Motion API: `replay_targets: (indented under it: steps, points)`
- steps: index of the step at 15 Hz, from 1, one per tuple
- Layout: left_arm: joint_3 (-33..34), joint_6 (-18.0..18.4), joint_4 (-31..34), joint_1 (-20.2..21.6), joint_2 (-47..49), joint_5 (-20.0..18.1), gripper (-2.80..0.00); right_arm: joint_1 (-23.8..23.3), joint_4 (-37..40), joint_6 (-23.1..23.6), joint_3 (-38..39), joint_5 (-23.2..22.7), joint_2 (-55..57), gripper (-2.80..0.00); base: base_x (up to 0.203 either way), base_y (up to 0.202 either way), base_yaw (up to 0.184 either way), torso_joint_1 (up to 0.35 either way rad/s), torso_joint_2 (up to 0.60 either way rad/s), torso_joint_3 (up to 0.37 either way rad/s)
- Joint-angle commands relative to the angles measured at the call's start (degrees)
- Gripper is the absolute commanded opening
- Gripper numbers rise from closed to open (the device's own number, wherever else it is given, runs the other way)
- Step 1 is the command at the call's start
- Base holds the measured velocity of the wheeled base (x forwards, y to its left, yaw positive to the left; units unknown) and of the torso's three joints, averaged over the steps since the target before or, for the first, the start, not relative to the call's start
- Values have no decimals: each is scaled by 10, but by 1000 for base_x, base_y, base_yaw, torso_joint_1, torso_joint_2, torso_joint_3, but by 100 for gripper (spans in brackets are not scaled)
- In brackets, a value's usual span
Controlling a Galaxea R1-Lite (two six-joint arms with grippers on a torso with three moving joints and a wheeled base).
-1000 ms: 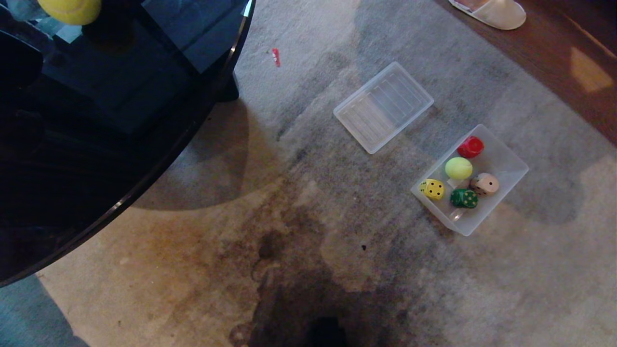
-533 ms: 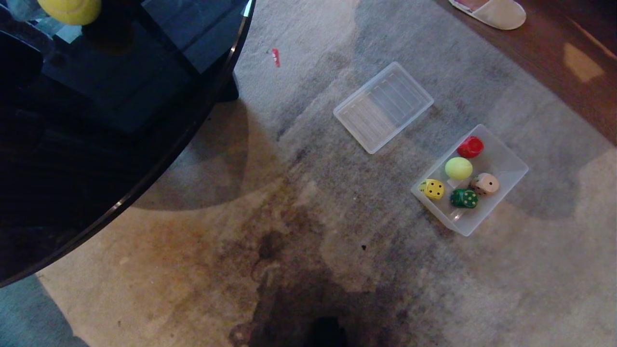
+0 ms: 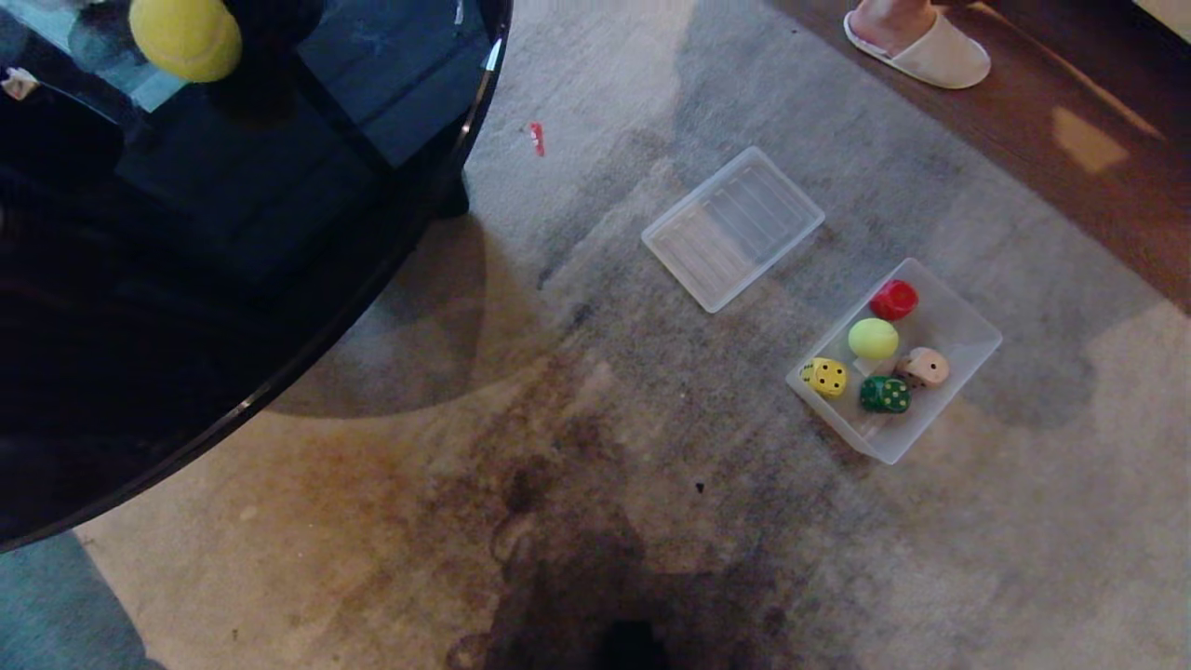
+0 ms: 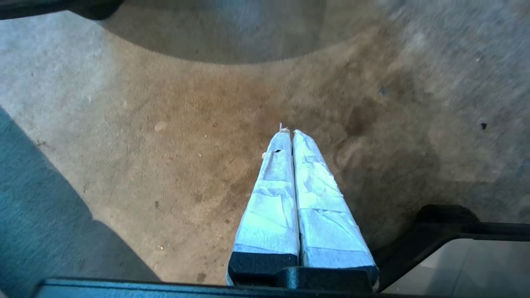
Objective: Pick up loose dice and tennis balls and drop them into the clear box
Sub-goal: Pick up the ball on the table
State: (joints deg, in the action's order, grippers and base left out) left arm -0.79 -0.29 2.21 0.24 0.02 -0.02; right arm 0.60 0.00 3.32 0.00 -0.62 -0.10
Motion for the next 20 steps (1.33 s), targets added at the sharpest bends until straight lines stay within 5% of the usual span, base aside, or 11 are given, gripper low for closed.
replay_targets:
  steps: [1,20]
  points:
    - [0,-2,0,0,0,0,-280,0,0,0,0,0,1,-280,0,0,0,3,-6,206]
    - [0,2,1,0,0,0,-280,0,2,1,0,-1,2,-280,0,0,0,2,2,203]
